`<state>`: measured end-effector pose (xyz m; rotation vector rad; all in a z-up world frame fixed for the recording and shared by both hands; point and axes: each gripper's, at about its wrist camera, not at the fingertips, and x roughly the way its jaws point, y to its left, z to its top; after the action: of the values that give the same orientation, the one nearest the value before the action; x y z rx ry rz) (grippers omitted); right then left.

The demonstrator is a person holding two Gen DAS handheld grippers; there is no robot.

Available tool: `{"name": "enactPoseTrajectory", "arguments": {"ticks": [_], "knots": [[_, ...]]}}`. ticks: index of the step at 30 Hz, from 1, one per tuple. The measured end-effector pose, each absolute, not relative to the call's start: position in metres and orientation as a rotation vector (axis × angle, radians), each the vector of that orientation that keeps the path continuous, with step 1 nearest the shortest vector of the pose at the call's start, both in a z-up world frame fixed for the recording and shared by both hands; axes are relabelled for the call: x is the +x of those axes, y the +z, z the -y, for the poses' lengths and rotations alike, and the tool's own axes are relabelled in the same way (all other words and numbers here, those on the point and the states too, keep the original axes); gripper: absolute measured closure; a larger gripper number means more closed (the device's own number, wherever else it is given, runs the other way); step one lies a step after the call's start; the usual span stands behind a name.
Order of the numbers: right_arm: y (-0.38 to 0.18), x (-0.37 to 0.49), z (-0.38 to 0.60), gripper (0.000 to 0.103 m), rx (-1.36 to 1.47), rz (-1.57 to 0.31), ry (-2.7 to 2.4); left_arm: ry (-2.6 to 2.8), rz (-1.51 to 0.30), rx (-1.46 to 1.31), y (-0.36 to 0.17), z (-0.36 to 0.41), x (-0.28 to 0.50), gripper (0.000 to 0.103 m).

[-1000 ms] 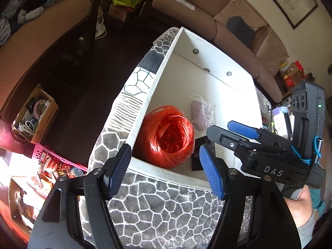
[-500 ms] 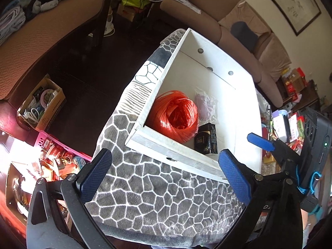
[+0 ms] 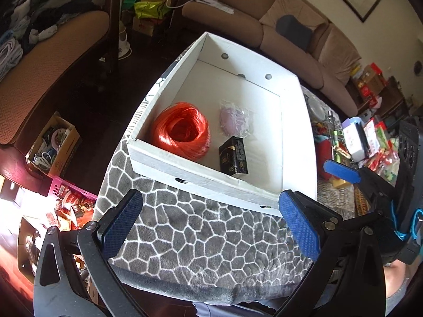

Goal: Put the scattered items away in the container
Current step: 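Withdraw the right tool from the box back over the item pile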

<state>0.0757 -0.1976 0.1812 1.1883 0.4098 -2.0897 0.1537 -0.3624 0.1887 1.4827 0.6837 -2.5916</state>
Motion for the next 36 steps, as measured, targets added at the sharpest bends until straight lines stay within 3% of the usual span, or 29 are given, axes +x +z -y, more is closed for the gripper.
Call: {"name": "enactPoseTrajectory", "arguments": {"ticks": [19, 36], "knots": [[0.204, 0.056, -0.015, 0.0, 1.23, -0.192, -2.343, -2.822, -0.531, 1.652, 0.194, 0.153, 0.085, 0.0], [0.145, 0.009, -0.192, 0.0, 1.344, 0.199, -2.499, -2.902, -0.383, 1.812, 0.137, 0.053, 0.004, 0.0]]}}
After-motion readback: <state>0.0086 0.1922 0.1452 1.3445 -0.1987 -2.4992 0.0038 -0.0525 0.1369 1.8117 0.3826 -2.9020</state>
